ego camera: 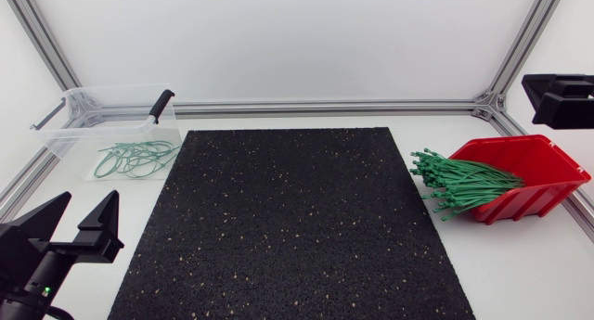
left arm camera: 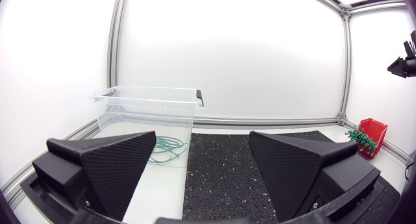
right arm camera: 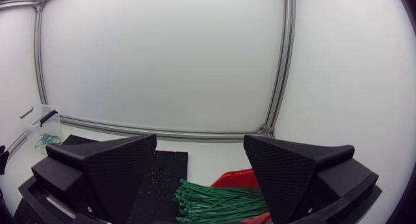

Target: Take a green cable tie from the red box, thread the tail through the head to close it, then place it in the transparent bin on the left.

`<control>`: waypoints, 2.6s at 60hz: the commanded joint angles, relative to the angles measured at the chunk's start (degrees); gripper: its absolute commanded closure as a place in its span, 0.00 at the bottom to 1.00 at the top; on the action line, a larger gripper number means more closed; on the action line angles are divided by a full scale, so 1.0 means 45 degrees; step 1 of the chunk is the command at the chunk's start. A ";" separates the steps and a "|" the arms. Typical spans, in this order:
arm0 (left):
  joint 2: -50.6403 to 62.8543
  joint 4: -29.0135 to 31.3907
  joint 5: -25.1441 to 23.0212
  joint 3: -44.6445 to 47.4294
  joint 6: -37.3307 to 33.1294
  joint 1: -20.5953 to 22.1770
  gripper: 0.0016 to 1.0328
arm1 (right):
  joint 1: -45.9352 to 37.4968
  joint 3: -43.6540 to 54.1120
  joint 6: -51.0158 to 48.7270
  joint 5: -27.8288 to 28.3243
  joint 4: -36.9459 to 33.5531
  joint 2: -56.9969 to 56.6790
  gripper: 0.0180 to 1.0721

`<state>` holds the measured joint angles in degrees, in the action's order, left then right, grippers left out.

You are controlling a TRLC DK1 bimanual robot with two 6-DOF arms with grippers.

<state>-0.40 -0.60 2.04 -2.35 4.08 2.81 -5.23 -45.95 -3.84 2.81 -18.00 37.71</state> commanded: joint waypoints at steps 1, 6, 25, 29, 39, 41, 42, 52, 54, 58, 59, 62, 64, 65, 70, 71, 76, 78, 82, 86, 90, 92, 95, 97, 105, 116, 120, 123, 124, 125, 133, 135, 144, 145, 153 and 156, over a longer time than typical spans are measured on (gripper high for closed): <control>-0.0086 0.0114 0.0132 0.0522 0.0168 0.0059 0.04 | -0.0829 -0.1272 -0.0769 0.0645 -0.1195 0.1404 0.05; -0.0086 0.0114 0.0132 0.0522 0.0168 0.0059 0.04 | -0.1571 -0.2210 -0.1433 0.2110 -0.2406 0.2576 0.05; -0.0086 0.0114 0.0132 0.0522 0.0168 0.0020 0.04 | -0.3544 -0.4671 -0.5808 0.5821 -0.6117 0.6189 0.10; -0.0086 0.0114 0.0132 0.0522 0.0168 0.0020 0.04 | -0.3524 -0.5081 -0.6765 0.5763 -0.6899 0.6736 0.11; -0.0086 0.0134 0.0132 0.0522 0.0168 0.0001 0.04 | -0.2958 -0.5140 -1.0007 0.3985 -0.7895 0.7518 0.11; -0.0086 0.0134 0.0132 0.0522 0.0168 0.0020 0.04 | -0.2782 -0.4944 -1.1374 0.3595 -0.8070 0.7537 0.11; -0.0086 0.0134 0.0132 0.0522 0.0168 0.0020 0.04 | -0.2723 -0.4827 -1.1882 0.3438 -0.8031 0.7518 0.11; -0.0066 0.0134 0.0132 0.0522 0.0168 0.0059 0.04 | -0.2391 -0.4182 -1.4011 0.2559 -0.8207 0.7889 0.16; -0.0086 0.0134 0.0132 0.0522 0.0168 0.0059 0.04 | -0.2352 -0.4007 -1.4519 0.2520 -0.8207 0.7928 0.19; -0.0086 0.0134 0.0132 0.0522 0.0168 0.0059 0.04 | -0.2333 -0.3577 -1.5398 0.2227 -0.8129 0.8123 0.20; -0.0066 0.0134 0.0132 0.0522 0.0168 0.0059 0.04 | -0.2333 -0.3499 -1.5554 0.2169 -0.8110 0.8201 0.20; -0.0066 0.0114 0.0132 0.0522 0.0168 0.0059 0.04 | -0.2333 -0.3304 -1.6120 0.2013 -0.8227 0.8435 0.20; -0.0086 0.0134 0.0132 0.0522 0.0168 0.0059 0.04 | -0.2333 -0.3128 -1.6530 0.1954 -0.8266 0.8533 0.20; -0.0066 0.0114 0.0132 0.0522 0.0168 0.0059 0.04 | -0.2352 -0.3030 -1.6726 0.1934 -0.8285 0.8572 0.20; -0.0066 0.0134 0.0132 0.0522 0.0168 0.0059 0.04 | -0.2333 -0.2640 -1.7722 0.1876 -0.8442 0.8611 0.20; -0.0066 0.0134 0.0132 0.0522 0.0168 0.0059 0.04 | -0.2352 -0.2581 -1.7898 0.1876 -0.8481 0.8611 0.20; -0.0066 0.0134 0.0132 0.0522 0.0168 0.0059 0.04 | -0.2352 -0.2132 -1.8855 0.1876 -0.8344 0.8572 0.20; -0.0066 0.0134 0.0132 0.0522 0.0168 0.0059 0.04 | -0.2372 -0.1975 -1.9128 0.1856 -0.8246 0.8592 0.20; -0.0066 0.0153 0.0132 0.0503 0.0168 0.0059 0.04 | -0.2411 -0.1722 -1.9734 0.1856 -0.7973 0.8650 0.29; -0.0066 0.0153 0.0132 0.0522 0.0168 0.0040 0.04 | -0.2430 -0.1487 -2.0026 0.1856 -0.7543 0.8709 0.39; -0.0066 0.0153 0.0132 0.0503 0.0168 0.0059 0.04 | -0.2450 -0.1350 -2.0241 0.1856 -0.7328 0.8787 0.47; -0.0066 0.0153 0.0132 0.0522 0.0168 0.0059 0.04 | -0.2450 -0.1292 -2.0280 0.1856 -0.7231 0.8787 0.49; -0.0066 0.0153 0.0132 0.0522 0.0168 0.0059 0.04 | -0.2450 -0.1136 -2.0319 0.1817 -0.6918 0.8807 0.49; -0.0066 0.0153 0.0132 0.0522 0.0168 0.0059 0.04 | -0.2430 -0.0940 -2.0319 0.1661 -0.6508 0.8826 0.49; -0.0066 0.0153 0.0112 0.0503 0.0168 0.0079 0.04 | -0.2216 -0.0374 -2.0280 0.1251 -0.5551 0.9021 0.50; -0.0066 0.0153 0.0112 0.0503 0.0168 0.0079 0.04 | -0.1903 -0.0022 -2.0241 0.1134 -0.4692 0.9060 0.58; -0.0047 0.0173 0.0112 0.0522 0.0168 0.0059 0.04 | -0.1766 0.0036 -2.0183 0.1114 -0.4633 0.9060 0.58; -0.0047 0.0153 0.0112 0.0503 0.0168 0.0079 0.04 | -0.1727 0.0114 -2.0183 0.1056 -0.4418 0.9060 0.58; -0.0047 0.0153 0.0112 0.0522 0.0168 0.0079 0.04 | -0.1688 0.0153 -2.0163 0.0977 -0.4340 0.9060 0.58; -0.0047 0.0153 0.0112 0.0522 0.0168 0.0079 0.04 | -0.1649 0.0173 -2.0144 0.0919 -0.4262 0.9060 0.58; -0.0047 0.0173 0.0112 0.0503 0.0168 0.0079 0.04 | -0.1513 0.0329 -2.0105 0.0860 -0.3891 0.9080 0.58; -0.0047 0.0173 0.0093 0.0522 0.0168 0.0079 0.04 | -0.1473 0.0388 -2.0105 0.0802 -0.3735 0.9080 0.58; -0.0047 0.0173 0.0093 0.0503 0.0168 0.0079 0.04 | -0.1454 0.0349 -2.0085 0.0802 -0.3656 0.9080 0.69; -0.0047 0.0173 0.0093 0.0503 0.0168 0.0079 0.04 | -0.1454 0.0368 -2.0085 0.0821 -0.3656 0.9041 0.72; -0.0047 0.0173 0.0093 0.0503 0.0168 0.0079 0.04 | -0.1434 0.0349 -2.0105 0.0802 -0.3676 0.8865 0.79; -0.0047 0.0173 0.0073 0.0503 0.0168 0.0079 0.04 | -0.1434 0.0310 -2.0124 0.0821 -0.3715 0.8885 0.79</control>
<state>-0.38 -0.58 2.02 -2.35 4.08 2.81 -12.03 -45.34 -93.27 6.96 -34.46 77.69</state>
